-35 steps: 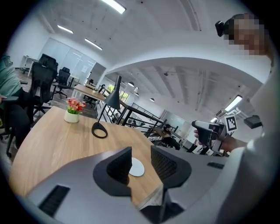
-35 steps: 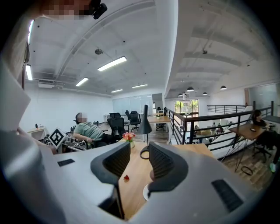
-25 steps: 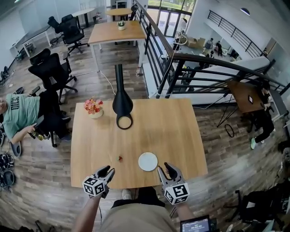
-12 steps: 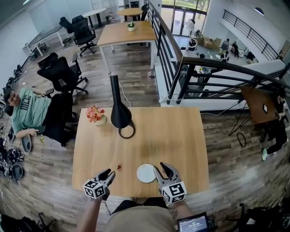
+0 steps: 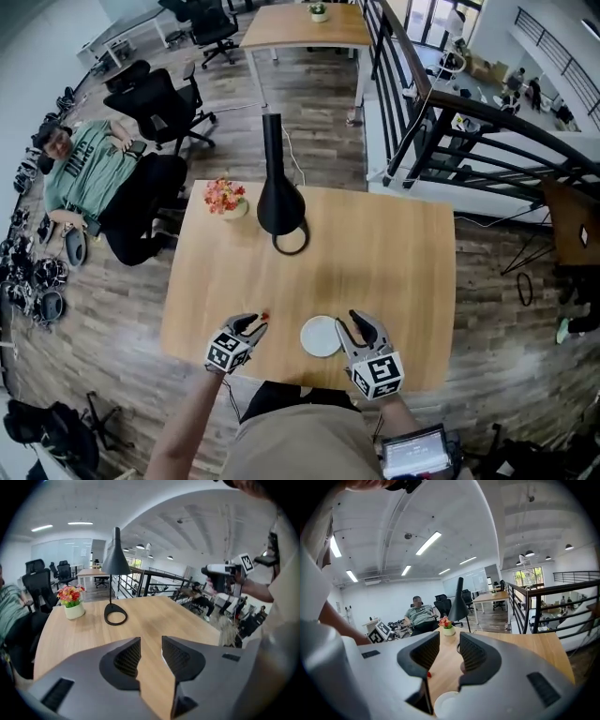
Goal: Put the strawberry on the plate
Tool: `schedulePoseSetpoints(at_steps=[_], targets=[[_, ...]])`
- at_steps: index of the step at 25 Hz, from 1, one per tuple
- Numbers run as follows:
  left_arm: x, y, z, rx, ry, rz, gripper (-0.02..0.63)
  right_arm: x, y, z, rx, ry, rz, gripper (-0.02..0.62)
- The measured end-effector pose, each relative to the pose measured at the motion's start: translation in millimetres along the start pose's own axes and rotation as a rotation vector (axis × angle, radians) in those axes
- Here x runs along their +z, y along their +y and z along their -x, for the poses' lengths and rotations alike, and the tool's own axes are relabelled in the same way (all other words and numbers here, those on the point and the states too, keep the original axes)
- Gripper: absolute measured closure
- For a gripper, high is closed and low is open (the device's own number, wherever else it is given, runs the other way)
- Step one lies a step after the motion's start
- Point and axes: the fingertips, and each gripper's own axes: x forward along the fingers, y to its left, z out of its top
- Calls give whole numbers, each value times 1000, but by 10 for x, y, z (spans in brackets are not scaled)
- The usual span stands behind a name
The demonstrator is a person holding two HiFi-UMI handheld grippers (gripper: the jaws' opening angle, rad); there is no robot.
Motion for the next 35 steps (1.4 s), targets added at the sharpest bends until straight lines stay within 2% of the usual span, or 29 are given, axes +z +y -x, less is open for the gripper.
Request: schedulePoseSetpoints(at_steps=[4,6,8,11,14,16,20,23,25,27,30,35], targets=[[-376,236,-390,-10,150,-214,480,-125,63,-129,-30,49,32,457],[-691,326,-590,-29,254,-287,467,-195,105,-152,-39,72,40,459],[-971,405,-737,-59,329,-306,444,-244,139,-157,-47,88,42,459],[-1193,534,-849,-82,375,-315,405,-327,189,-161,-60,111,33,459],[-1406,691,-939,-67,436,-334,402,-456,247,-151,-74,144,24,459],[-1501,758,-1013,-73,461,-317,403,-535,266,-138,-84,162,15,459],[-1520,807,-1162,-77,467,-299,403,-653,279,-86,-105,189,-4,459],[-1577,883,-1258,-48,507,-323,405,-706,283,-64,-116,199,-7,459],[-1640,898,-1284,-41,529,-366,466,-735,284,-56,-122,205,-7,459],[-1662,870,-1295,-45,526,-375,468,-757,280,-49,-122,208,-6,459],[-1572,801,-1234,-24,472,-294,469,-761,281,-22,-110,204,6,459],[-1321,802,-1017,65,320,-131,469,-687,284,7,-88,179,28,459]])
